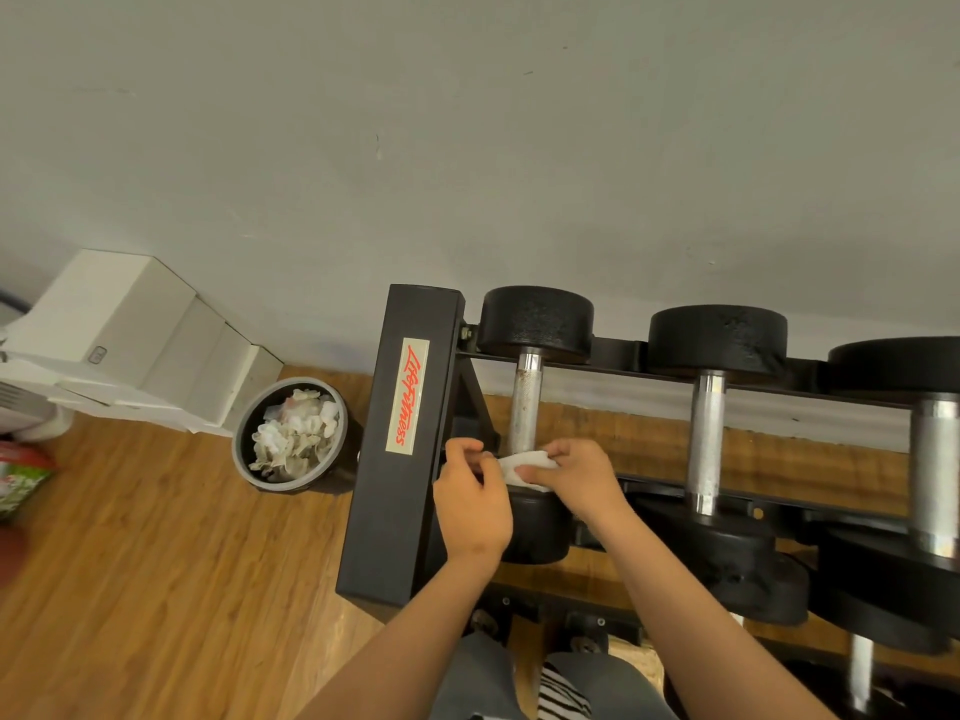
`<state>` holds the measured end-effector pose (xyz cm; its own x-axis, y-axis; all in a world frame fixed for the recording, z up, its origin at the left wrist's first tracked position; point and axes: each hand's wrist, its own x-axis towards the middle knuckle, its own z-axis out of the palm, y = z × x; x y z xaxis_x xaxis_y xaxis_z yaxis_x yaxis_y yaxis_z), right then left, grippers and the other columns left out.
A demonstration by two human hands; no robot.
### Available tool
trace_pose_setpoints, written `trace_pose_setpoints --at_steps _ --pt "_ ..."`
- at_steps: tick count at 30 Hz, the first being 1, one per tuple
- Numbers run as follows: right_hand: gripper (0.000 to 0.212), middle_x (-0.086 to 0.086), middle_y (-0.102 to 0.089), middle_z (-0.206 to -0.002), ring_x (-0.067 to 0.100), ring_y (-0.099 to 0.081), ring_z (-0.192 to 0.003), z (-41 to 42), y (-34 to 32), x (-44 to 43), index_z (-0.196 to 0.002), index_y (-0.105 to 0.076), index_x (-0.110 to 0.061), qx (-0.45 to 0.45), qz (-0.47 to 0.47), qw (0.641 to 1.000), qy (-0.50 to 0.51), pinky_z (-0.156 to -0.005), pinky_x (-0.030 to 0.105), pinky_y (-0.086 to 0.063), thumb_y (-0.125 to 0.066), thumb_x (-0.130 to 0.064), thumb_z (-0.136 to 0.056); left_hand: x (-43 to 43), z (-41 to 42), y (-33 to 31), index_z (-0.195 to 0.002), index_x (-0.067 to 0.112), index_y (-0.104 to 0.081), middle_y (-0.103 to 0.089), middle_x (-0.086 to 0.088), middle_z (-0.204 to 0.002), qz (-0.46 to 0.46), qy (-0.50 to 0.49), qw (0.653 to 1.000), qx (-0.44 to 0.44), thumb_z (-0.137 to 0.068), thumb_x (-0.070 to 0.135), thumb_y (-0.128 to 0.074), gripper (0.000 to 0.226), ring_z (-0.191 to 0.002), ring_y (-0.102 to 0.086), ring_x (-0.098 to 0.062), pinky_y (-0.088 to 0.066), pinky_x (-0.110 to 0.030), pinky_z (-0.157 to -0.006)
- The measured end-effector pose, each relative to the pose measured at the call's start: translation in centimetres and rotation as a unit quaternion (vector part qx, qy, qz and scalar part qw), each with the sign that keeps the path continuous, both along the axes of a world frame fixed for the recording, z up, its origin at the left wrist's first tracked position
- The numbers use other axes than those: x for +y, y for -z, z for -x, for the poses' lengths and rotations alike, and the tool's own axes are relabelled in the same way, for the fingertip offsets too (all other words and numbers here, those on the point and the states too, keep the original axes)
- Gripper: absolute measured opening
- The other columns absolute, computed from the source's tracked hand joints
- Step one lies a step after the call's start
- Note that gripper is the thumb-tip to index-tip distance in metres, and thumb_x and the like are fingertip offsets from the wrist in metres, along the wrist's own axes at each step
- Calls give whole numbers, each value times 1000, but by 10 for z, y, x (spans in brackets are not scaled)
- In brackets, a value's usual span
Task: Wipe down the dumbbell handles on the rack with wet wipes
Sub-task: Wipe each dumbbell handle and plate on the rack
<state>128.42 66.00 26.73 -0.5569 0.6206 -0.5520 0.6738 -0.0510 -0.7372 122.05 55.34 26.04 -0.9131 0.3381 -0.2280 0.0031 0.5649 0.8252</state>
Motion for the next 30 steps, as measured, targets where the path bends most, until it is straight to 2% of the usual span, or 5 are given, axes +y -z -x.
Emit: trace_pose_setpoints --at_steps 4,15,18,24,30 --pt "18 -9 -57 -84 4 -54 -79 -1 -1 0 -84 -60 -23 39 34 996 75 -63 14 -38 -77 -16 -82 -1 1 2 -108 22 -53 -62 13 -86 -5 -2 1000 -6 -98 16 -52 12 -83 -59 1 -42 -12 -73" --pt "30 -4 -63 -93 5 -59 -79 20 -6 4 -103 -62 -11 141 138 946 258 -58 16 -46 -79 -11 -79 -1 0 2 -106 24 -52 -63 10 -88 -8 -3 1000 -15 -98 17 -51 11 -85 -61 -5 -45 -17 -77" --pt "31 -6 -62 -94 2 -58 -79 33 -13 13 -106 -60 -13 160 111 946 258 -54 11 -45 -78 -12 -80 0 -1 0 -108 23 -52 -64 8 -89 -7 -5 1000 -22 -99 17 -50 11 -84 -60 -3 -40 -11 -72" --pt "33 2 -66 -107 10 -65 -91 13 1 -5 -114 -56 -11 201 127 930 281 -66 18 -52 -72 -15 -85 -1 -1 1 -106 23 -52 -64 8 -87 -11 -5 1000 -19 -98 17 -51 10 -83 -61 -5 -42 -14 -74" --pt "53 -6 -60 -116 9 -58 -106 10 4 0 -127 -48 -21 199 136 962 127 -81 22 -52 -70 0 -83 -1 0 2 -106 24 -52 -64 9 -86 -6 -3 1000 -9 -98 18 -51 10 -84 -62 -6 -51 -30 -85"
